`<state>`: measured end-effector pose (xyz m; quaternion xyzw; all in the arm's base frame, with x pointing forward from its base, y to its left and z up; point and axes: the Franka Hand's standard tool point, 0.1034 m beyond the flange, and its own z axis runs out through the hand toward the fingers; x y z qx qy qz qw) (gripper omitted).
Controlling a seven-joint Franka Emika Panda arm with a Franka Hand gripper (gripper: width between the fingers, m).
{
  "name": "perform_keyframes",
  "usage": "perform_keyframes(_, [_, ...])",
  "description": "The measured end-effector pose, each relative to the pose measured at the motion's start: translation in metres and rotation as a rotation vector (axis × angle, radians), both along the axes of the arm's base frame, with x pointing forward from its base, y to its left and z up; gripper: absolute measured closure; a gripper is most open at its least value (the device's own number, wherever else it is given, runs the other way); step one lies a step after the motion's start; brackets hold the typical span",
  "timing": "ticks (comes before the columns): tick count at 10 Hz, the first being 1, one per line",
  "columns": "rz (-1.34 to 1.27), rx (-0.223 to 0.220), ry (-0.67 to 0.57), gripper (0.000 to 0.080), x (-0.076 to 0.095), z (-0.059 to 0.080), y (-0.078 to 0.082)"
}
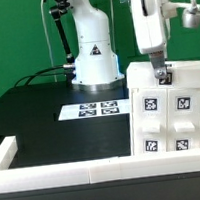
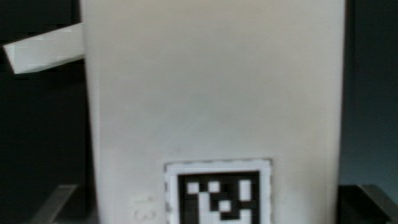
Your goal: Assemble cabinet
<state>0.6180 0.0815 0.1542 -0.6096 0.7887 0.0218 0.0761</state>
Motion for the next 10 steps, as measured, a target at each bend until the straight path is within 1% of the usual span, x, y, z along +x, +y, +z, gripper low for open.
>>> perform_keyframes(1, [0.011, 0.004, -0.005, 0.0238, 0.000, 0.003, 0.002])
perform_keyframes(3, [0.032, 0.007, -0.025, 0.0024, 0.002, 0.015, 0.009])
perform_keyframes(4, [0.047, 0.010, -0.039, 0.0024, 0.004, 0.023, 0.012])
perform_keyframes(5, [0.053, 0.017, -0.049, 0.0005, 0.005, 0.031, 0.015])
perform_keyframes(6, [0.061, 0.020, -0.052, 0.0005, 0.005, 0.034, 0.018])
perform_keyframes(7, [0.070, 0.018, -0.052, 0.0002, 0.005, 0.032, 0.018])
perform_keyframes(10, [0.092, 0.016, -0.053, 0.0002, 0.004, 0.031, 0.019])
